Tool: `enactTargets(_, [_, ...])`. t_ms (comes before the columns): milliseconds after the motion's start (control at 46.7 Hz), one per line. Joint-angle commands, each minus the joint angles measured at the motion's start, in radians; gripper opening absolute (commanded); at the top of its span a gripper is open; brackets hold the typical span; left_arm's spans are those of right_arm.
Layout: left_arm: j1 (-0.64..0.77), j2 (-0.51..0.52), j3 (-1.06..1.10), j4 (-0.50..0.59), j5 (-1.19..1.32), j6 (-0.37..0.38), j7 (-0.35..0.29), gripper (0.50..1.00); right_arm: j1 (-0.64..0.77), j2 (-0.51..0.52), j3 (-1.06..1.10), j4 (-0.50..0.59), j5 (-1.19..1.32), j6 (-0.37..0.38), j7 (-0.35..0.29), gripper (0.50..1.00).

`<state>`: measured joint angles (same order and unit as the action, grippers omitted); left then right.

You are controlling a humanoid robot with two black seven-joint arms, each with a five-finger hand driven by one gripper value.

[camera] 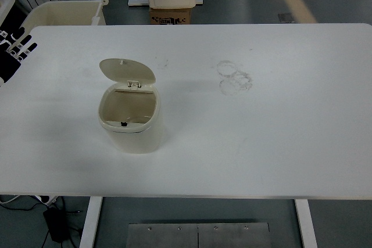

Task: Open trash can

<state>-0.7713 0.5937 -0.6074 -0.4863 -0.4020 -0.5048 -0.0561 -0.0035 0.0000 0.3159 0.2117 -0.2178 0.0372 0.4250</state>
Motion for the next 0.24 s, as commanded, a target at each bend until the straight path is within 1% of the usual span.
enactTargets(0, [0.003, -0.002, 0.000, 0.000, 0.000, 0.000, -0.001, 1.000, -0.001, 0.000, 0.000, 0.000, 0.000, 0.000, 0.000, 0.991])
enactTargets(214, [0.012, -0.003, 0.000, 0.000, 0.000, -0.001, -0.001, 1.000, -0.001, 0.000, 0.002, 0.000, 0.000, 0.000, 0.006, 0.991])
